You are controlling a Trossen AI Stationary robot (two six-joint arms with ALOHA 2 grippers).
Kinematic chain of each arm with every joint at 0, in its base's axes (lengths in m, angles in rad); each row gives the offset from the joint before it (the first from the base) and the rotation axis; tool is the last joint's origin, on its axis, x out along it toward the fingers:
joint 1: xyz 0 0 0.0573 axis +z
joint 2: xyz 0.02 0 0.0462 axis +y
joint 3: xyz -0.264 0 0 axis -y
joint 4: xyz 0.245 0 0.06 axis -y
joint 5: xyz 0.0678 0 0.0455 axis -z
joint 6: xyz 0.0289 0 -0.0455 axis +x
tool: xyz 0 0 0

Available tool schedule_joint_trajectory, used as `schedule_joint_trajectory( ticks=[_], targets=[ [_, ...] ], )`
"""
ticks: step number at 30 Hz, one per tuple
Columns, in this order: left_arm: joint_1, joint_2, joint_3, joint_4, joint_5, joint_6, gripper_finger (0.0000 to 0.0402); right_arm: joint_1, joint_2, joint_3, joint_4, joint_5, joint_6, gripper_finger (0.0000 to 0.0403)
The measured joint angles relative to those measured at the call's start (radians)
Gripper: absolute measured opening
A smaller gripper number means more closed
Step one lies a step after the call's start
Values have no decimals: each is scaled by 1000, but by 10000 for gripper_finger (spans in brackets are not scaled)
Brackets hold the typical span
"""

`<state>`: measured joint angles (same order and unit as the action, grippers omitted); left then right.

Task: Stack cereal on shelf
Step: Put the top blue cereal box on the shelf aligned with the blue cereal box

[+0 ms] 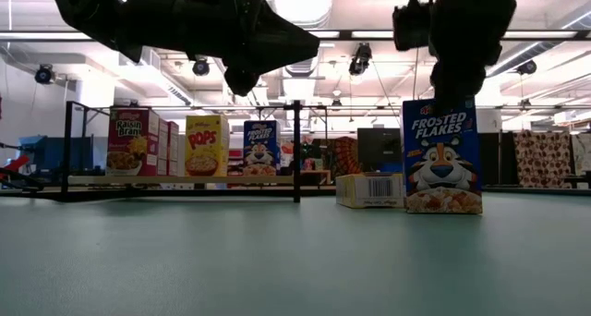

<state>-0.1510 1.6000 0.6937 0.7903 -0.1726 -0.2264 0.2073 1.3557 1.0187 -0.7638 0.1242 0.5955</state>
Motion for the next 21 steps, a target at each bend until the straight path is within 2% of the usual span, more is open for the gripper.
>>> schedule_joint_trajectory(
  ticks=[4, 8, 21],
  targets=[
    [-8, -10, 0, -3, 0, -2, 57, 0, 48, 22, -23, 4, -18, 346],
    [-19, -33, 0, -50, 0, -3, 57, 0, 74, 47, -34, 6, -35, 324],
    [-52, -185, 0, -313, -6, -48, 57, 0, 80, 57, -43, 8, -50, 169]
  ],
)
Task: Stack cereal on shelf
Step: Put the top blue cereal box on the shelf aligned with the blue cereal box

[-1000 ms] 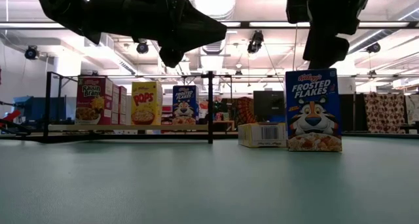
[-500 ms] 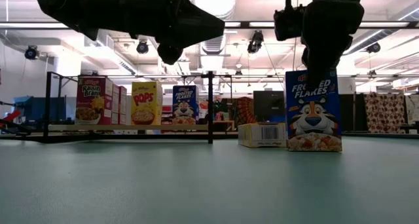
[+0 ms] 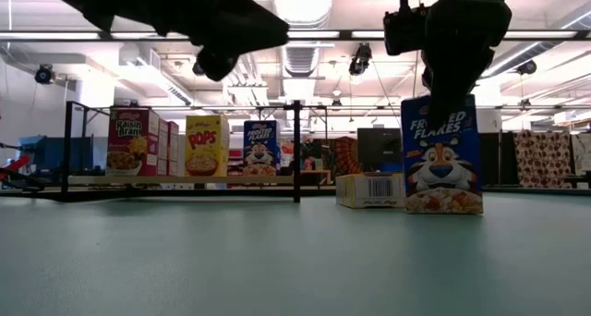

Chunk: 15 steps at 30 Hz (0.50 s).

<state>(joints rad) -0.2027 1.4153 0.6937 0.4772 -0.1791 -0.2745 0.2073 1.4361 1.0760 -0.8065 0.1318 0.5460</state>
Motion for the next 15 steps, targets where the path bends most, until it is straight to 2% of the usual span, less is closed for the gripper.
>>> schedule_joint_trajectory(
  ticks=[4, 7, 15],
  targets=[
    [-30, -58, 0, -84, -47, -5, 57, 0, 0, 0, 7, 0, -8, 128],
    [-62, -111, 0, -177, -100, -30, 57, 0, -5, 1, 50, -1, -29, 113],
    [-171, -235, -1, -403, -352, -82, 57, -13, -7, 101, 204, 36, -208, 132]
  ],
)
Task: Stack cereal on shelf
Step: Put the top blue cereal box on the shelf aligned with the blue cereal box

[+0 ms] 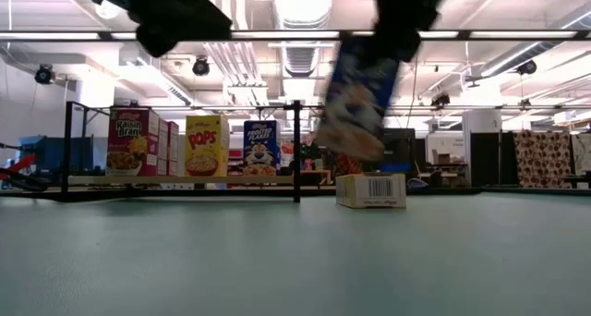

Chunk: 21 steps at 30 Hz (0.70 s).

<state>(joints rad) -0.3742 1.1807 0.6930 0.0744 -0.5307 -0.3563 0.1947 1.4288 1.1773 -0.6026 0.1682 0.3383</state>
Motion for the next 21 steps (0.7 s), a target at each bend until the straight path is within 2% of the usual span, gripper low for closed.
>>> schedule_joint_trajectory(
  ticks=[3, 8, 15, 21],
  targets=[
    [-29, -28, 0, -39, -60, -9, 57, -18, 0, 40, 49, 56, -80, 135],
    [-48, -52, 0, -75, -73, -20, 57, -78, 1, 92, 101, 133, -205, 132],
    [-48, -65, 0, -129, -74, -51, 57, -194, 41, 167, 136, 135, -305, 136],
    [-48, -82, -1, -197, -88, -93, 57, -259, 118, 242, 144, 52, -362, 138]
  ],
)
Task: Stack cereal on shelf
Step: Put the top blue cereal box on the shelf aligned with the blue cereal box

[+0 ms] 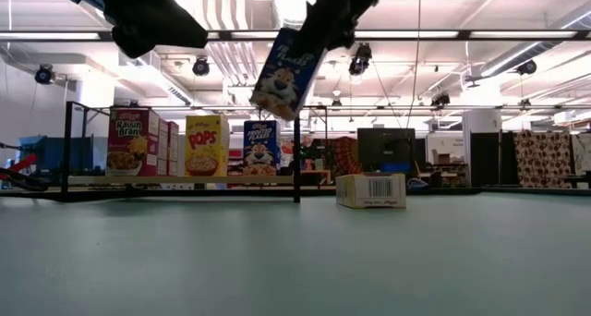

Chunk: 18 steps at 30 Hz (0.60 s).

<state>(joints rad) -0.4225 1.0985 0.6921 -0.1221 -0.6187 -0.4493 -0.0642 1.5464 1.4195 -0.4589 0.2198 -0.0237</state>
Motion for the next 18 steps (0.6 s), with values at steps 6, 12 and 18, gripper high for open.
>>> schedule_joint_trajectory(
  ticks=[6, 12, 18],
  targets=[
    [0, -25, -1, -50, -3, -43, 57, -45, 91, 102, -18, -2, -86, 139],
    [0, -47, -1, -126, -2, -95, 57, -104, 150, 178, -28, -17, -122, 139],
    [0, -57, -1, -152, -2, -112, 57, -157, 211, 232, -22, -41, -135, 139]
  ],
)
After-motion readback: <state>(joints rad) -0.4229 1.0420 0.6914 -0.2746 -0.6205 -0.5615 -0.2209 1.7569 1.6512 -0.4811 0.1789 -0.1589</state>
